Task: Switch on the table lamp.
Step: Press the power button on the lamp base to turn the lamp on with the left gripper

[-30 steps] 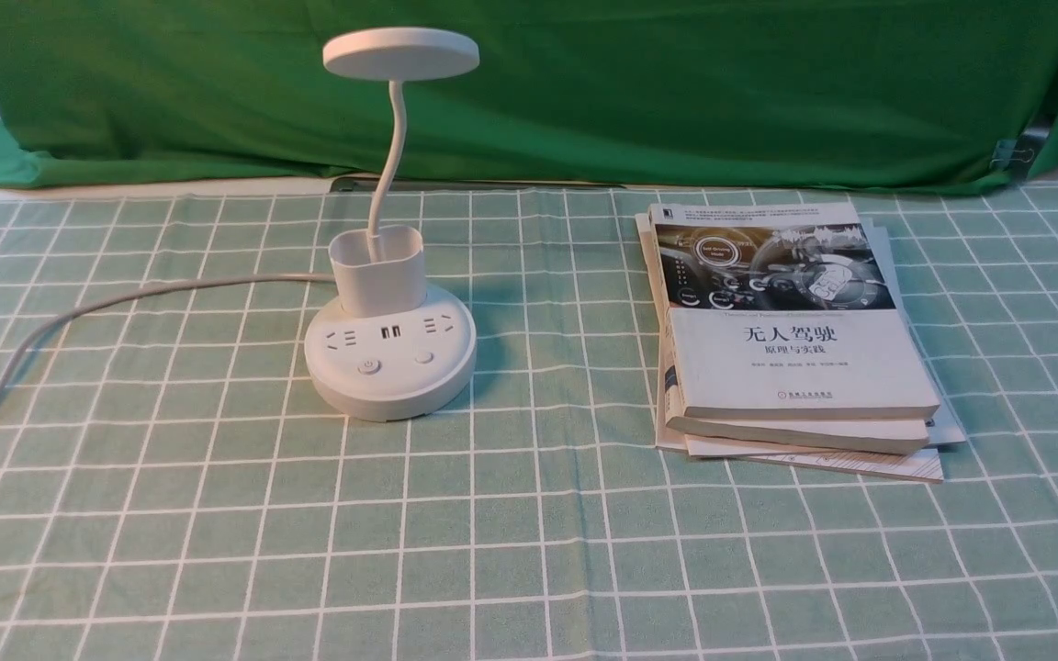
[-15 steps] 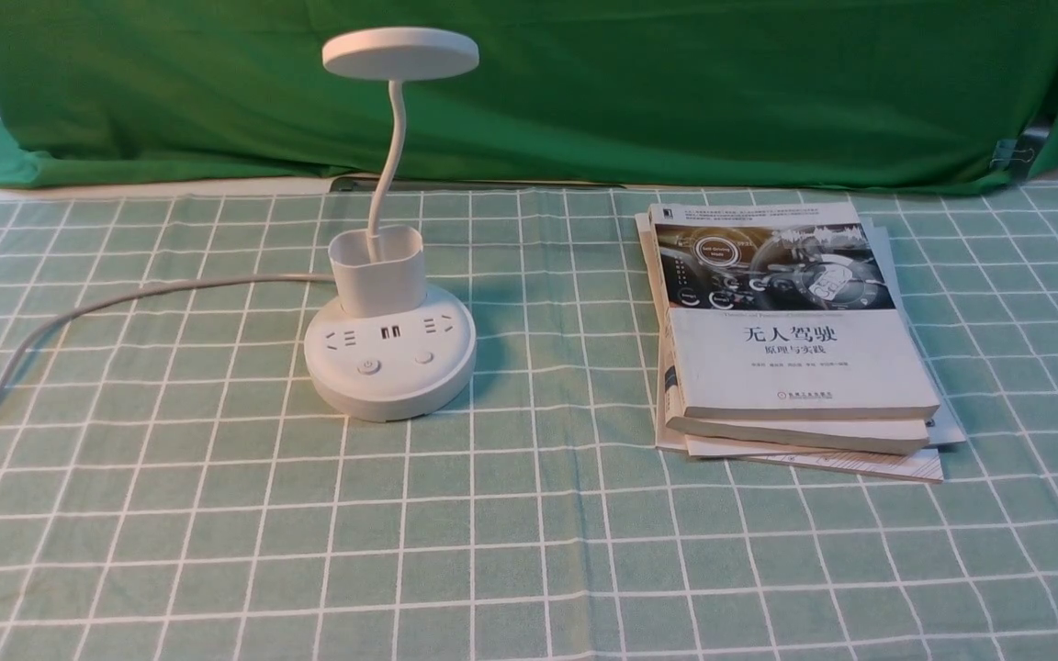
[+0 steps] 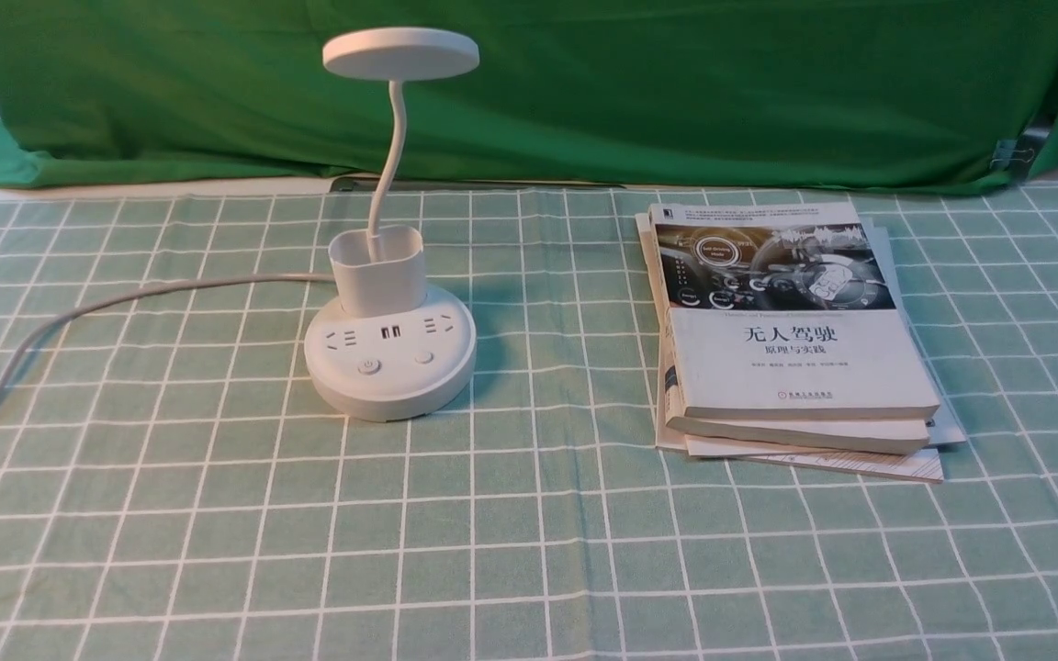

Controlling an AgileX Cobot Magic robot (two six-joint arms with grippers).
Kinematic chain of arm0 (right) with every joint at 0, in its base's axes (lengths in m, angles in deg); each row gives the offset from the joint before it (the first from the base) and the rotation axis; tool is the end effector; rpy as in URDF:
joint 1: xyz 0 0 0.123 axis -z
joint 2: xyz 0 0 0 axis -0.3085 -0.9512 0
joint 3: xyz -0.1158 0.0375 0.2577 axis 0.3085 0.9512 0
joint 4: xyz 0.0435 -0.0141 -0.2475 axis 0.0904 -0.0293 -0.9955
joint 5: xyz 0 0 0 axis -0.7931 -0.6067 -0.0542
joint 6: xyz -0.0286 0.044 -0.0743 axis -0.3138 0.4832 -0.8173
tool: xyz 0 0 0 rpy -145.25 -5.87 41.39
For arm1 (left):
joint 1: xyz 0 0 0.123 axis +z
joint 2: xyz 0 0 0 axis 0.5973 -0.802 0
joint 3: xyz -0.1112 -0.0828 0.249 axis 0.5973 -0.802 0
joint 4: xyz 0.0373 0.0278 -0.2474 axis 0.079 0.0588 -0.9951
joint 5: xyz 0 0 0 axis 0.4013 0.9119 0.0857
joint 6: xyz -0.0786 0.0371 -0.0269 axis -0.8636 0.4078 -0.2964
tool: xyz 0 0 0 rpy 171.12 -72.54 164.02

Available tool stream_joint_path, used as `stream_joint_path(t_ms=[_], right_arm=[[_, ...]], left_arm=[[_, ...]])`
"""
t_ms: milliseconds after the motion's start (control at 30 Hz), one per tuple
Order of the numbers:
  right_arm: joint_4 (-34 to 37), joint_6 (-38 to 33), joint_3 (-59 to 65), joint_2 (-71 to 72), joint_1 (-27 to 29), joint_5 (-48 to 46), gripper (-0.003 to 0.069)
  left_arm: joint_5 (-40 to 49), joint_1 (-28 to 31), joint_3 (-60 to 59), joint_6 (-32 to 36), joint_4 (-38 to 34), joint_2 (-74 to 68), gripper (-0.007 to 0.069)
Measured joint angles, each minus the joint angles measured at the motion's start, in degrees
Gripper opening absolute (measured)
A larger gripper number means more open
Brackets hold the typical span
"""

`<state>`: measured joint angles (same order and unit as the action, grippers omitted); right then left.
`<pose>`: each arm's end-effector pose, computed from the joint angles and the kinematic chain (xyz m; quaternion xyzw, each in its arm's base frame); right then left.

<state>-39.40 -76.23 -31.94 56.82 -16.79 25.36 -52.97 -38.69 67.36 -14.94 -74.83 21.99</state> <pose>0.0557 -0.0030 0.1868 0.0438 0.7644 0.0106 0.6432 0.1124 -0.0126 0.3193 -0.1378 0.7909 -0.1799 0.5684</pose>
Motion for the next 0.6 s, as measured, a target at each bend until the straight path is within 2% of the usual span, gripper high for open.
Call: stream_joint_path(t_ms=[33,133,200,233,300,367,467,500,567,600], right_arm=[[0.00,0.00,0.00,0.00,0.00,0.00,0.0238],[0.00,0.00,0.00,0.00,0.00,0.06,0.0238],[0.00,0.00,0.00,0.00,0.00,0.06,0.0238],[0.00,0.00,0.00,0.00,0.00,0.06,0.0238],[0.00,0.00,0.00,0.00,0.00,0.06,0.0238],[0.00,0.00,0.00,0.00,0.00,0.06,0.0238],[0.00,0.00,0.00,0.00,0.00,0.01,0.0238],[0.00,0.00,0.00,0.00,0.00,0.01,0.0238],[0.00,0.00,0.00,0.00,0.00,0.01,0.0238],[0.00,0.00,0.00,0.00,0.00,0.01,0.0238]], left_arm=[[1.20,0.00,-0.21,5.76,-7.46,-3.28,0.0021],[6.11,0.00,-0.37,30.21,-34.81,-13.68,0.0021],[9.58,-0.25,-0.05,42.06,-47.42,-20.93,0.0021],[10.94,-0.81,0.50,45.68,-51.49,-23.85,0.0021],[11.43,-2.04,1.95,49.40,-53.76,-28.13,0.0021],[9.45,-6.18,6.70,49.55,-51.14,-36.78,0.0021],[4.90,-12.95,13.46,39.46,-36.24,-45.58,0.0021],[4.44,-13.81,13.92,38.52,-33.66,-46.14,0.0021],[2.88,-18.38,20.69,24.20,-16.75,-53.92,0.0021],[2.76,-19.67,22.59,20.51,-10.94,-56.10,0.0021]])
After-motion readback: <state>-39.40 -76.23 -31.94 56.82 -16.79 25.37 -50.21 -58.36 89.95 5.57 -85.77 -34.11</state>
